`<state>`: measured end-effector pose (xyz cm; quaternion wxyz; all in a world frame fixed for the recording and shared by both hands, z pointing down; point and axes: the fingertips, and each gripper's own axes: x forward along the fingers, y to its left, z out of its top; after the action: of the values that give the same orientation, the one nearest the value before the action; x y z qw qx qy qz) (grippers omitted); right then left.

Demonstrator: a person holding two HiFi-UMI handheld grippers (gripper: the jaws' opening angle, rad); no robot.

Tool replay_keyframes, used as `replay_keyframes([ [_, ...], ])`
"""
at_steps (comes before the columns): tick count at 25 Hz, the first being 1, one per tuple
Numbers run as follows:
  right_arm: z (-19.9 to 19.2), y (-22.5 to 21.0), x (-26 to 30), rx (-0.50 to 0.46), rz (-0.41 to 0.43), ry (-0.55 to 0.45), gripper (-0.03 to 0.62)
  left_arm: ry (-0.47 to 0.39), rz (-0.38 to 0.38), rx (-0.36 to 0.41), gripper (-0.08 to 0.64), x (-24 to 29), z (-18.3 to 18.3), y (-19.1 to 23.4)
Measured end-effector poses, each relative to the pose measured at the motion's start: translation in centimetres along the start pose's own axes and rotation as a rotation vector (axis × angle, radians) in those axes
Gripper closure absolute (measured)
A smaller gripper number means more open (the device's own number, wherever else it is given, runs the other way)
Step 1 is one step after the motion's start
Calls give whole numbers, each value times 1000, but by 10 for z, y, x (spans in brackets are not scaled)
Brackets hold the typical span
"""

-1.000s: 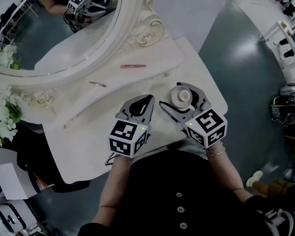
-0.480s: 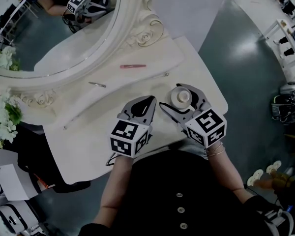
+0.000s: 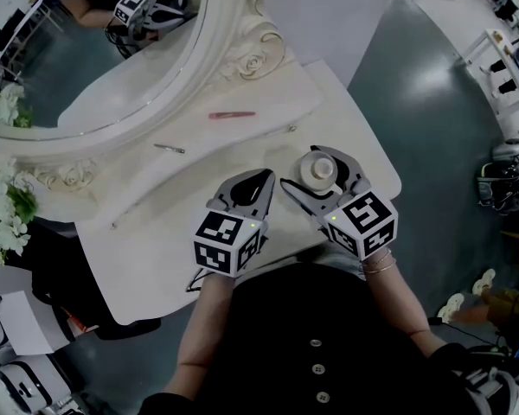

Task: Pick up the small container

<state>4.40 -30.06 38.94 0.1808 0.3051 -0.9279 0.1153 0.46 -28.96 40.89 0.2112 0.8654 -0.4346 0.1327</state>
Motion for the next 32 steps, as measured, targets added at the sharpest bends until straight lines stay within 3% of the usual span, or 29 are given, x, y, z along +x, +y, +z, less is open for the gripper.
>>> replay_keyframes([
  [32, -4, 3, 8, -31, 16, 27, 252, 11, -24, -6, 546, 4, -5, 0],
])
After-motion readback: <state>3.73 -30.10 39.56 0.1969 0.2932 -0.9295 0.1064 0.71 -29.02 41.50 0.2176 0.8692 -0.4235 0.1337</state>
